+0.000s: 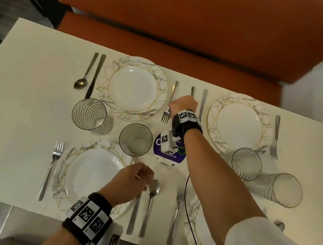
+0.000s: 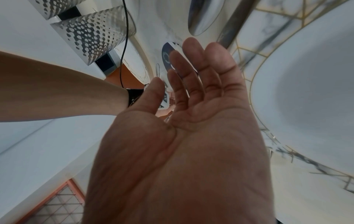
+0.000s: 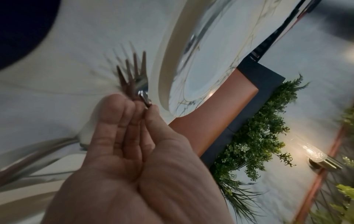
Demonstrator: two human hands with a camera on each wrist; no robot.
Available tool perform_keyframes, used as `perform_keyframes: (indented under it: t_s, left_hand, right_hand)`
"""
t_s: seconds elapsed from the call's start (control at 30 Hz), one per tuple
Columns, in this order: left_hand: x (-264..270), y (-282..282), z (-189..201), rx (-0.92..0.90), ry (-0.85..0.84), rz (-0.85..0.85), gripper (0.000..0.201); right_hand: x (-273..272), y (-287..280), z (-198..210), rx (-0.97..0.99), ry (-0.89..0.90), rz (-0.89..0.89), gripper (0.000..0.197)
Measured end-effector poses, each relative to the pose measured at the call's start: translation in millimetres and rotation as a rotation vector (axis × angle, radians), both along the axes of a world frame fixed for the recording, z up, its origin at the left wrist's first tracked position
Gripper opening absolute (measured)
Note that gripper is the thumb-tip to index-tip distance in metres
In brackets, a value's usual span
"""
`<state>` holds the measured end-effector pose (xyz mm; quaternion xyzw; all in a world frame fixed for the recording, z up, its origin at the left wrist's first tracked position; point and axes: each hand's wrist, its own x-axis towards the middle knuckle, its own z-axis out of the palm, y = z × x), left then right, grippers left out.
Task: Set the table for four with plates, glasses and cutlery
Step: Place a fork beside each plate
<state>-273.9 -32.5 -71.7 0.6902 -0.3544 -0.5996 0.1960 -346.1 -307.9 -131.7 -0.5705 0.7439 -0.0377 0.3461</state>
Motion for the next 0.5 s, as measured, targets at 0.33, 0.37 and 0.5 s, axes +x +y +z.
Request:
perform_keyframes:
  t_s: [0.33,0.37,0.5]
  left_hand:
    - [26,6,13,0.063,-0.043,-0.130,0.017]
    - [34,7,20,0.081,-0.043,-0.177,0.019]
    - [69,7,61,0.047,-0.080,-0.249,0.026]
  right_hand:
    - [-13,22,33,-0.190,-0.064,0.215,0.019]
    - [-16,29,40,-0.237,-0.127,0.237,0.019]
    - [-22,63,68,-0.335,-0.361,0.302,0.014]
